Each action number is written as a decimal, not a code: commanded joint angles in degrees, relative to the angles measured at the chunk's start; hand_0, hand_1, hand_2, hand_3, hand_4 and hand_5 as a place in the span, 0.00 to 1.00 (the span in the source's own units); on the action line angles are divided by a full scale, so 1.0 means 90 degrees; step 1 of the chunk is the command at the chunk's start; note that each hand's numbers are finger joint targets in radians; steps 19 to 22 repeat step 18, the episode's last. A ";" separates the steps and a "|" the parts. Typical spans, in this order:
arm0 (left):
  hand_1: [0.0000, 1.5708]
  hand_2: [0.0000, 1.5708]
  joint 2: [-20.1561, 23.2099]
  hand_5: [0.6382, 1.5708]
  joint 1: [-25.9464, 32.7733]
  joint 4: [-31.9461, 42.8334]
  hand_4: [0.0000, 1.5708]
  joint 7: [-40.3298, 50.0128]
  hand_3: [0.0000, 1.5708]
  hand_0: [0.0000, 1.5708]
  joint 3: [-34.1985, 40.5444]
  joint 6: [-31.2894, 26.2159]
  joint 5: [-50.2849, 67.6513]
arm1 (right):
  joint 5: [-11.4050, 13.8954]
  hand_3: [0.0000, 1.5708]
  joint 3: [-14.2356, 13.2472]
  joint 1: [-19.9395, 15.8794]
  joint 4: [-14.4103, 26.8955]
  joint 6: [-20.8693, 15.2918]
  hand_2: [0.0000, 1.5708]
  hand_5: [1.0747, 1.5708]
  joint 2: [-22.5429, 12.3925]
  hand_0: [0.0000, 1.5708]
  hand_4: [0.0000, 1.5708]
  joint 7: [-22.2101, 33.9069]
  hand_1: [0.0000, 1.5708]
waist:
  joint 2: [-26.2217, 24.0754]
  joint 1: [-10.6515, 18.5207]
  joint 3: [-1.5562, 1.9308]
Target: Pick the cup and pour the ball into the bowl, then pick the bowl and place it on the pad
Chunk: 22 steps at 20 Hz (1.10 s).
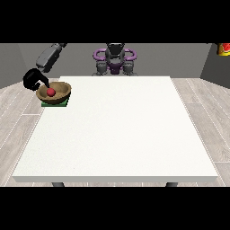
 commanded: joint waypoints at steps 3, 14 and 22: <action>0.00 0.00 0.0310 0.99 -0.0241 0.0035 0.76 0.0010 0.00 0.00 0.0125 -0.0101 0.0247 | -0.0071 0.46 -0.0161 -0.0382 0.0149 0.0007 0.85 0.93 -0.0330 0.88 0.00 -0.0205 0.88 | 0.0464 0.0161 0.0007; 0.00 0.00 -0.0035 1.00 -0.0137 -0.0118 0.76 0.0411 0.00 0.00 -0.0292 0.0043 0.0248 | 0.0718 0.00 0.0839 -0.0184 0.0216 0.0093 0.00 0.67 0.0173 0.00 0.00 0.0221 0.00 | -0.0479 0.0125 0.0001; 0.00 0.00 -0.0549 1.00 0.0529 0.0062 0.76 -0.0098 0.00 0.00 -0.0521 0.0455 -0.0343 | 0.0707 0.00 0.0916 -0.0475 -0.0082 0.0650 0.00 0.61 -0.0521 0.00 0.13 0.1108 0.00 | -0.1086 -0.0200 -0.0014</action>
